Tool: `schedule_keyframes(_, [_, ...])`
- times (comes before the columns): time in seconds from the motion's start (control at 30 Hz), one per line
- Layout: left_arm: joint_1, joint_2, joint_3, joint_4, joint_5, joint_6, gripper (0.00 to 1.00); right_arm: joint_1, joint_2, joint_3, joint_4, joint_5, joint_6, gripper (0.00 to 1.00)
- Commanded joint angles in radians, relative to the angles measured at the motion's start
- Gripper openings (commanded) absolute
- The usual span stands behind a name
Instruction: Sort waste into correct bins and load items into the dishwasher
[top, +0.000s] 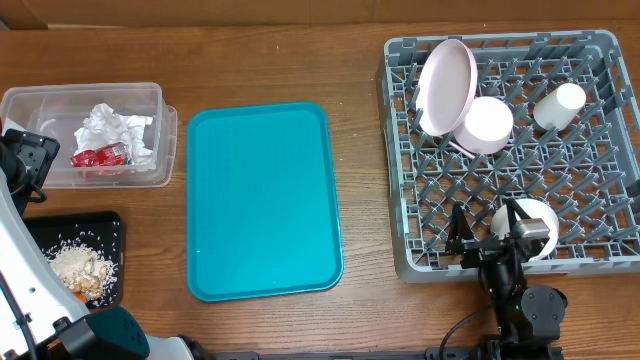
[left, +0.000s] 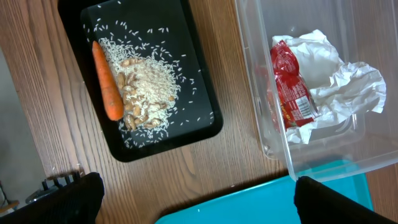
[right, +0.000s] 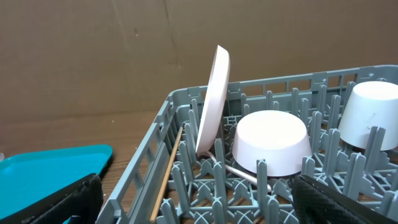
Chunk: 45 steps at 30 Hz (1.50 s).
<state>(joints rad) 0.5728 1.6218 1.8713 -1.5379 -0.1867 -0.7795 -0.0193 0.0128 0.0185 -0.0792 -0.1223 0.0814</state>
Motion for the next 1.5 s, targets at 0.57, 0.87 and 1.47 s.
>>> schedule_keyframes(0.57, [-0.005, -0.035, 0.002, -0.031, 0.010, -0.003, 1.00, -0.005, -0.010, -0.011, 0.005, 0.010, 0.000, 1.00])
schedule_keyframes(0.87, [-0.187, -0.264, -0.249, 0.207, 0.050, -0.005, 1.00, -0.005, -0.010, -0.011, 0.006, 0.010, 0.000, 1.00])
schedule_keyframes(1.47, [-0.516, -0.984, -1.403, 1.289, 0.267, 0.472, 1.00, -0.005, -0.010, -0.011, 0.006, 0.010, 0.000, 1.00])
